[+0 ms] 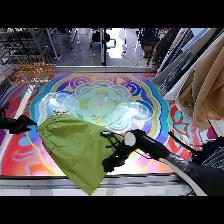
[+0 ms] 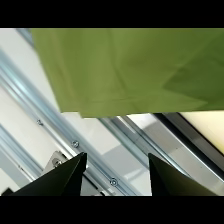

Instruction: Fold the clothes and pants, and hang the long-sleeved shirts on hangers.

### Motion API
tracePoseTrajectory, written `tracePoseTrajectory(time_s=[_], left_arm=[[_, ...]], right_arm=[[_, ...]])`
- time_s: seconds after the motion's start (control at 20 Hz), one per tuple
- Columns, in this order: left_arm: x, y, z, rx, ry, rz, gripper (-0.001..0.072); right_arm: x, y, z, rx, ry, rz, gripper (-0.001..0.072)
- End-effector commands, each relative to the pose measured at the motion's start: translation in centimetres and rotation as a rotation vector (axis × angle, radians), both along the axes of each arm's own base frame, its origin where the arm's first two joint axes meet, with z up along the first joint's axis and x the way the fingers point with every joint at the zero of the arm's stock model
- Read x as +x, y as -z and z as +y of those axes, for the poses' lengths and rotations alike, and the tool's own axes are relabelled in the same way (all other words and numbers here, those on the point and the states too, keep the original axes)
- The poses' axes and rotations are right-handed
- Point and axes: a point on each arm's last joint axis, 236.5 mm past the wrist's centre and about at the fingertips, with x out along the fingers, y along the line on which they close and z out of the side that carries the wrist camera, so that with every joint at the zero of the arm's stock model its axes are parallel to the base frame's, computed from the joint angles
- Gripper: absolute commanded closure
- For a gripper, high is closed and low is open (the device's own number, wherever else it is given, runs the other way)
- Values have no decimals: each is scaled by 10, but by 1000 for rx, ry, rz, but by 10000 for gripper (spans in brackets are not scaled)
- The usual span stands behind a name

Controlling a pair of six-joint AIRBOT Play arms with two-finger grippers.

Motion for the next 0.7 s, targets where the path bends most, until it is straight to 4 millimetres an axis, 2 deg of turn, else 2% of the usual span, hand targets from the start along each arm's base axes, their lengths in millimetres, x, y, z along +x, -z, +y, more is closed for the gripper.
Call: tracePoseTrajectory(time_s=[0.0, 0.05, 0.15, 0.25, 0.4, 0.45, 0.5, 0.55, 0.6, 0.65], left_arm=[[27, -58, -7, -109, -63, -167, 156], [31, -70, -14, -136, -62, -197, 157], [33, -82, -29, -148, -27, -219, 162], [29, -86, -48, -150, 46, -225, 175], [26, -88, -77, -165, 132, -218, 175], [24, -88, -88, -173, 163, -211, 176], [23, -88, -101, -181, 196, -204, 176], [20, -89, -113, -190, 231, -194, 220], [17, -89, -127, -200, 268, -184, 321], [14, -89, -142, -209, 308, -173, 412]], right_arm=[[24, 26, -32, 29, 452, 67, 244], [24, 36, -28, 70, 550, 97, 246], [21, 53, -20, 121, 647, 116, 246], [25, 65, -12, 143, 690, 85, 245], [41, 80, 11, 183, 742, 36, 234], [50, 85, 16, 190, 761, 18, 264], [62, 91, 19, 185, 787, -5, 456], [78, 91, 16, 182, 795, -57, 663], [93, 87, 8, 181, 789, -117, 700], [107, 80, -5, 177, 772, -176, 701]])
